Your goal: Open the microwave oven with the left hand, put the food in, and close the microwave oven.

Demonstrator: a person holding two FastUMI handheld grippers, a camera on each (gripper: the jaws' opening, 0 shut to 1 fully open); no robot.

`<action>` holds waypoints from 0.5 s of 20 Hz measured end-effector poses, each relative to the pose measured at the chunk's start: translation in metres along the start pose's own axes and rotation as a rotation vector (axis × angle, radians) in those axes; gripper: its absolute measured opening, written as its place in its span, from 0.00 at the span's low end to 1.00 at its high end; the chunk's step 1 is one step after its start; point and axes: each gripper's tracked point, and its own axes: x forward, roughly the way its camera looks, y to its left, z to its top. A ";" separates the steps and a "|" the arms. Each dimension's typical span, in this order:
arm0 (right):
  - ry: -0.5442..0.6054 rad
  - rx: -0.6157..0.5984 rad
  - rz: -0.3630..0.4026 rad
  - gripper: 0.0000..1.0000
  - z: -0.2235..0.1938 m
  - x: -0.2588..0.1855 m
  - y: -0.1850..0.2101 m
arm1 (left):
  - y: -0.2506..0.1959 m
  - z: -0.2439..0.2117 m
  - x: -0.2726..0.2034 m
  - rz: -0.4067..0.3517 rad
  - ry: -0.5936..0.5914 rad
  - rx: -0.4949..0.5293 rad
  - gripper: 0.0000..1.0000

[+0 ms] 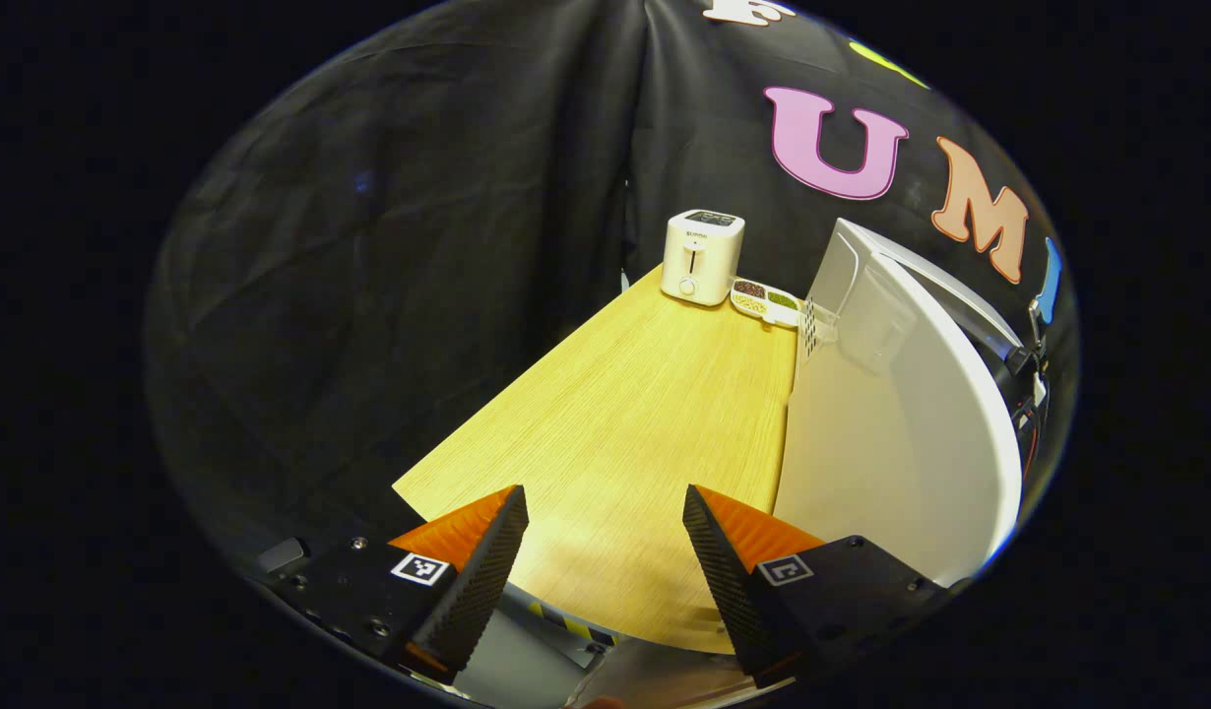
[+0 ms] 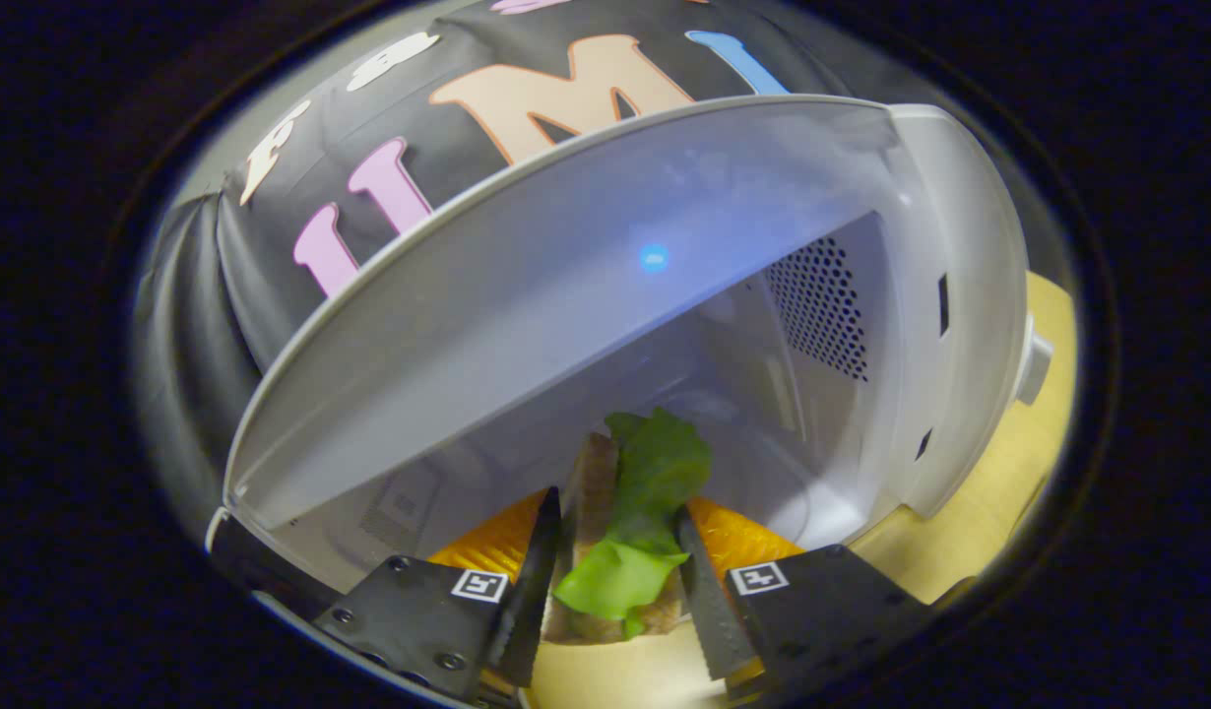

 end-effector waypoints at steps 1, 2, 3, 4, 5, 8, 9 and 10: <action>0.001 -0.028 -0.008 0.61 0.001 0.003 -0.002 | 0.000 -0.001 -0.001 0.000 0.001 -0.001 0.98; -0.008 -0.063 -0.018 0.66 0.003 0.005 -0.004 | -0.001 -0.001 -0.001 -0.003 0.002 0.000 0.98; -0.018 -0.090 -0.025 0.74 0.007 0.004 -0.007 | -0.001 -0.001 -0.002 -0.004 0.001 0.004 0.98; -0.025 -0.117 -0.031 0.78 0.011 0.005 -0.010 | -0.001 0.000 -0.003 -0.007 -0.003 0.007 0.98; -0.036 -0.145 -0.045 0.83 0.016 0.006 -0.016 | -0.001 0.000 -0.003 -0.010 -0.008 0.009 0.98; -0.029 -0.166 -0.060 0.92 0.022 0.001 -0.028 | -0.002 0.002 -0.004 -0.018 -0.017 0.014 0.98; -0.040 -0.185 -0.057 0.92 0.027 -0.003 -0.029 | -0.003 0.002 -0.004 -0.024 -0.026 0.015 0.98; -0.049 -0.208 -0.054 0.92 0.029 -0.008 -0.029 | -0.004 0.004 -0.004 -0.032 -0.033 0.015 0.98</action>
